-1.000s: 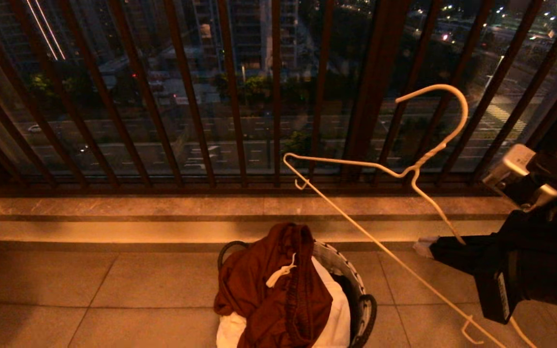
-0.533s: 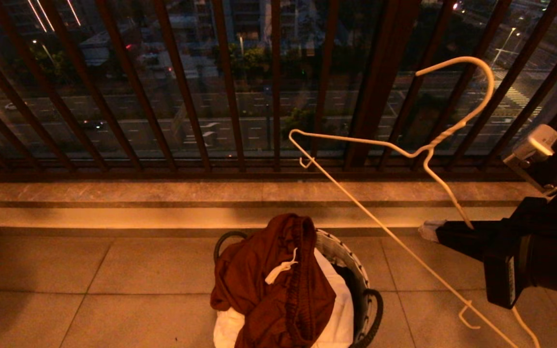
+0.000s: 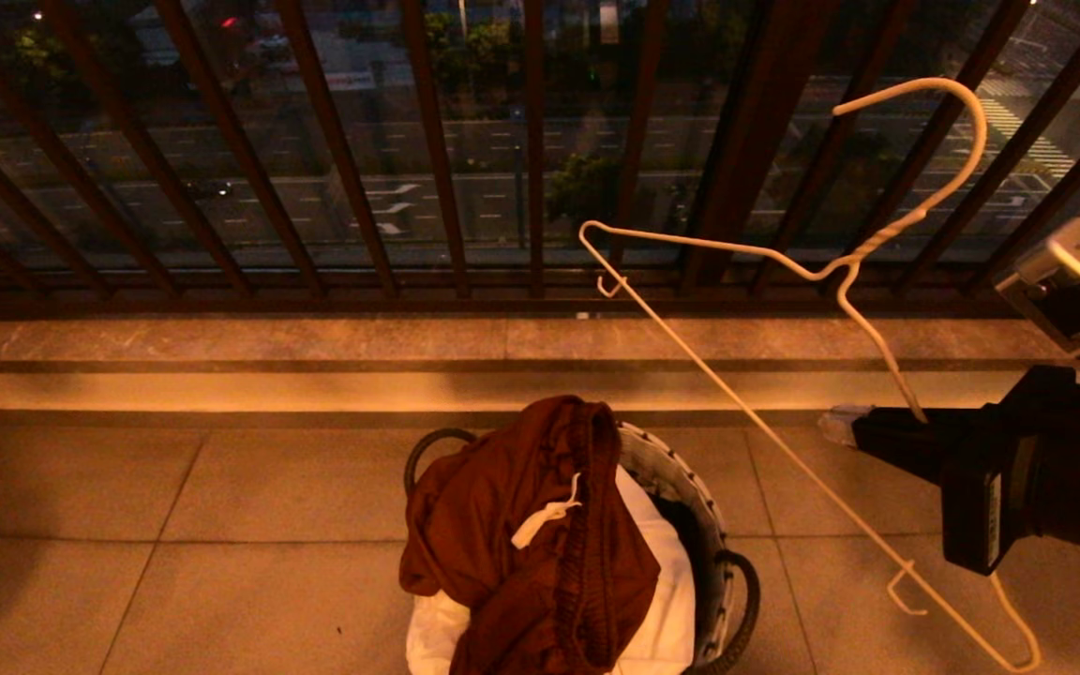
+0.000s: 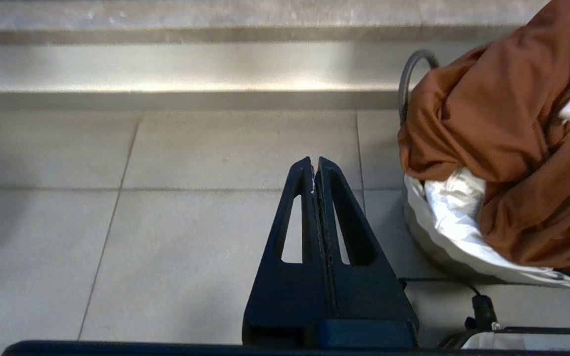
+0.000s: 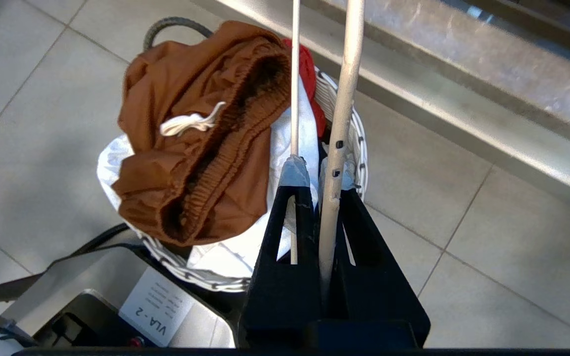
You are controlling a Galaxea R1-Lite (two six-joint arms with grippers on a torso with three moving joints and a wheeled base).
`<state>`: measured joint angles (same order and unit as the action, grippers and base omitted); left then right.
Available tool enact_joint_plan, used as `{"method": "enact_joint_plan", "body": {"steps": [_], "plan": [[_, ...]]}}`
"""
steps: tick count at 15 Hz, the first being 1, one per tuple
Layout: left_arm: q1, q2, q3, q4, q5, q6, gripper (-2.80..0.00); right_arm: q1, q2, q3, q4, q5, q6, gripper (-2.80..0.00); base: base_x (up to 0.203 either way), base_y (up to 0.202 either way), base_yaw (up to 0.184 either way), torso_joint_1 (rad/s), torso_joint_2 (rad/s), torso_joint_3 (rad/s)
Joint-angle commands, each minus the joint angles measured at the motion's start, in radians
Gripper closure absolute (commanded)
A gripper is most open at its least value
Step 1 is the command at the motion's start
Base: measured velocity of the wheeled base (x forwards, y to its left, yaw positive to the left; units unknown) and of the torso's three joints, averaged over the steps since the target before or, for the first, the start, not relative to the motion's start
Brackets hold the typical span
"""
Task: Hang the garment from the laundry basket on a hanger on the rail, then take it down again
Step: Pick up clothes from the basket
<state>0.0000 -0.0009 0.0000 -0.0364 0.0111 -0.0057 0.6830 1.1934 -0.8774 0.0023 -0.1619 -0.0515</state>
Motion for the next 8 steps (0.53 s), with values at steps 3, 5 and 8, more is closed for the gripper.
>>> {"method": "enact_joint_plan", "body": {"steps": [3, 5, 8], "plan": [[0.000, 0.001, 0.009, 0.000, 0.001, 0.000, 0.00, 0.001, -0.015, -0.002, -0.001, -0.001, -0.001, 0.00, 0.000, 0.000, 0.000, 0.008, 0.00, -0.196], [0.000, 0.001, 0.009, 0.000, 0.000, 0.000, 0.00, 0.001, -0.018, -0.002, -0.001, -0.001, -0.001, 0.00, 0.000, 0.000, 0.000, 0.005, 0.00, -0.199], [0.000, 0.001, 0.009, 0.000, 0.000, -0.002, 0.00, 0.000, -0.031, -0.003, -0.002, -0.001, -0.001, 0.00, 0.000, 0.000, 0.000, 0.001, 0.00, -0.191]]}}
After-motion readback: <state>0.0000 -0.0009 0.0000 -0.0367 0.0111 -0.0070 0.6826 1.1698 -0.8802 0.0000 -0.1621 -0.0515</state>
